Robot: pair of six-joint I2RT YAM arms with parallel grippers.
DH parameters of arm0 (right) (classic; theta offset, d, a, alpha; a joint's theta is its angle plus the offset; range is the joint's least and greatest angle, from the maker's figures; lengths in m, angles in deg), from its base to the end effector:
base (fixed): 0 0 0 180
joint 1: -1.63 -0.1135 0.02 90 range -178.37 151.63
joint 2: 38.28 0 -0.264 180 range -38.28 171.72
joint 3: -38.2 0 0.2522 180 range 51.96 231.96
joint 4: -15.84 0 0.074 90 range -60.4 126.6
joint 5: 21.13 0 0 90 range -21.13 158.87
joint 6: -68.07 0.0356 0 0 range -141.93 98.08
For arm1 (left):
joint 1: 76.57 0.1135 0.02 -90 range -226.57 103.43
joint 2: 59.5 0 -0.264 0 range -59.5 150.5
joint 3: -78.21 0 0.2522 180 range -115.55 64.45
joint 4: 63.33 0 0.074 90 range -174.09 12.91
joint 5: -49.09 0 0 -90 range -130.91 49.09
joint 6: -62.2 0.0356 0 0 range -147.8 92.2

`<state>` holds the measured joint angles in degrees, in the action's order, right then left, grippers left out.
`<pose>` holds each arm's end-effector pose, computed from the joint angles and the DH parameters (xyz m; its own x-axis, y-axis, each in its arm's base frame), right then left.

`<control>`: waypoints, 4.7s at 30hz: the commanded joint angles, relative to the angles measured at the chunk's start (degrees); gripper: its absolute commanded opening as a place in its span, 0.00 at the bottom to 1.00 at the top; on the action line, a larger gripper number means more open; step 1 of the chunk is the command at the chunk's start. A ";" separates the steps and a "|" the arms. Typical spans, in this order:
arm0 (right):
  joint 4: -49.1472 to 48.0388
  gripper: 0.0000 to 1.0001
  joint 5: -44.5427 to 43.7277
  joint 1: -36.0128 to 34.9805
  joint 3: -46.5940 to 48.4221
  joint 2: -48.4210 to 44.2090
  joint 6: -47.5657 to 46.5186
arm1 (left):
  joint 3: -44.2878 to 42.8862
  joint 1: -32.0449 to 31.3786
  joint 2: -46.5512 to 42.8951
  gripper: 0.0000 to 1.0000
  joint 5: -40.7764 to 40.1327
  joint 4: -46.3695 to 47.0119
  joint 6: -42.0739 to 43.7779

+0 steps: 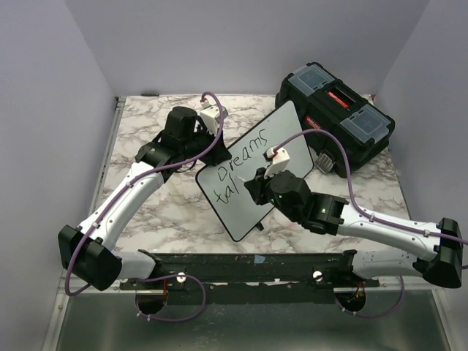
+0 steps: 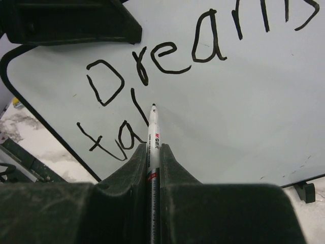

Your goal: Write a sentence on the whiteboard

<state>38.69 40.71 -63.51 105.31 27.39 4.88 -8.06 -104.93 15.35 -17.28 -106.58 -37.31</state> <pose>0.1252 0.2302 0.3219 -0.4145 0.0514 -0.9086 -0.4799 0.8360 0.2662 0.2474 -0.1497 0.3620 -0.5791 0.1406 -0.8030 0.6481 0.6770 -0.3489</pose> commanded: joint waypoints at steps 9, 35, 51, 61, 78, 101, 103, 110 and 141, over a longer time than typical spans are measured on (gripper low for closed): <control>-0.69 0.01 -3.31 0.40 1.88 4.86 -1.41 | 2.42 -1.79 1.27 0.00 -2.55 -8.82 3.75; 0.01 0.01 5.41 0.33 -0.86 4.27 -1.43 | 2.11 -1.79 1.74 0.00 -2.29 -8.89 3.80; 0.32 0.01 6.80 0.34 -2.00 3.41 -0.41 | 2.11 -1.79 1.79 0.00 -2.28 -8.96 3.76; 0.50 0.01 6.74 0.34 -3.36 2.51 0.27 | 2.11 -1.79 1.79 0.00 -2.40 -9.00 3.83; 3.65 0.01 0.09 0.47 -4.44 2.81 0.31 | 2.11 -1.85 2.23 0.00 -2.46 -8.99 3.76; 10.17 0.01 -4.17 0.68 -3.10 -4.10 -0.44 | 2.11 -2.14 2.49 0.00 -2.54 -9.09 3.73; 10.17 0.01 -4.59 0.72 -2.49 -4.39 -1.05 | 2.11 -2.20 2.38 0.00 -2.62 -9.08 3.80; 9.08 0.01 -5.32 0.78 -0.61 -3.37 -4.12 | 2.29 -2.29 2.01 0.00 -2.70 -9.00 3.76; 0.64 0.01 19.98 19.72 -12.39 -14.10 1.94 | 2.29 -2.41 2.12 0.00 -3.20 -9.09 3.96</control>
<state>41.61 55.68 -44.84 94.66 15.50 4.82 -8.19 -105.54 15.65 -17.98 -106.08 -37.07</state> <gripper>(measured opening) 0.125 0.138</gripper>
